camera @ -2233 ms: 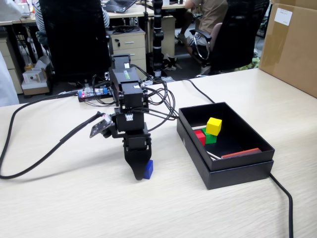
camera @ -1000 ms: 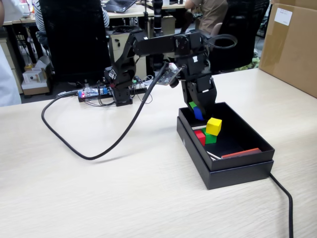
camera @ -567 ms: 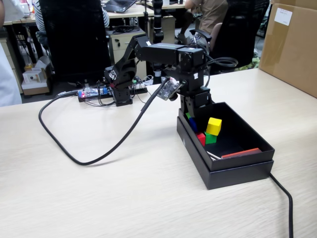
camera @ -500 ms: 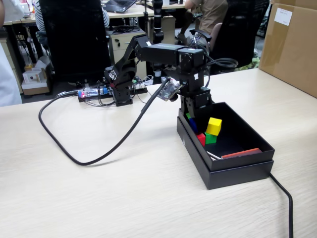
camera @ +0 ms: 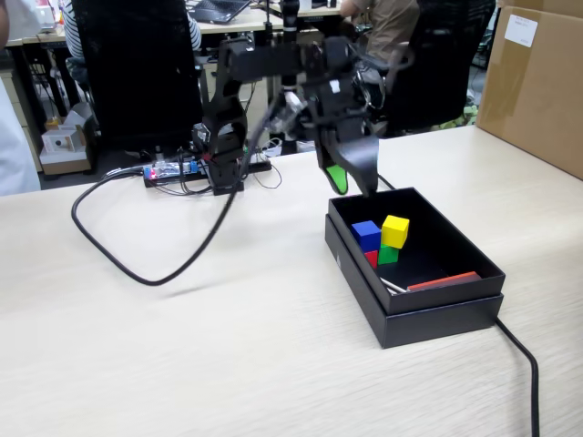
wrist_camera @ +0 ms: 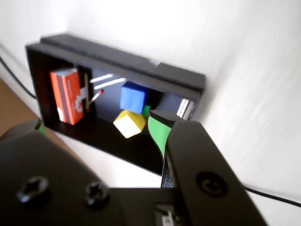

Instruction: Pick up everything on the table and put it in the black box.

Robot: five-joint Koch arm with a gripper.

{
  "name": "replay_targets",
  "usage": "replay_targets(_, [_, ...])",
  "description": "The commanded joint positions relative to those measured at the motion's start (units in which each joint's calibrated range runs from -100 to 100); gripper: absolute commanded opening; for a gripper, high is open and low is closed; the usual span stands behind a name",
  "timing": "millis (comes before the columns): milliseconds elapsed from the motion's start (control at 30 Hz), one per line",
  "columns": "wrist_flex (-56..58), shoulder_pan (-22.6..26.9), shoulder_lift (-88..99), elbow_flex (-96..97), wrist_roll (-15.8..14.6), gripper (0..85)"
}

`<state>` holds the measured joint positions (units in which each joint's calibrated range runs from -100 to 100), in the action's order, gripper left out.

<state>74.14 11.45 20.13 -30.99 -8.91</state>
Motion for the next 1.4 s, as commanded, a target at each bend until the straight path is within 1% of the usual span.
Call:
replay_targets(0, [-0.06,-1.71,18.02,2.98,1.42,49.1])
replay_targets(133, [-1.27,-4.4,33.28,12.77,2.64,50.5])
replay_targets(200, [-4.38,-6.2,41.32,20.11,3.17,50.9])
replay_targets(400, [-19.67,-9.28,58.18,43.32,4.84,51.3])
replay_targets(467, [-23.64,-9.91,65.07,52.75,4.98,51.5])
replay_targets(667, [-33.32,-9.96,76.31,71.79,6.89,51.3])
replay_targets(767, [-39.37,-10.35,79.18,80.4,7.77,50.8])
replay_targets(967, [-42.65,-10.94,79.87,89.29,8.11,51.9])
replay_targets(1200, [-55.26,-11.18,79.87,103.25,9.43,51.6])
replay_targets(1367, [-62.09,-11.28,79.87,111.04,10.06,51.5])
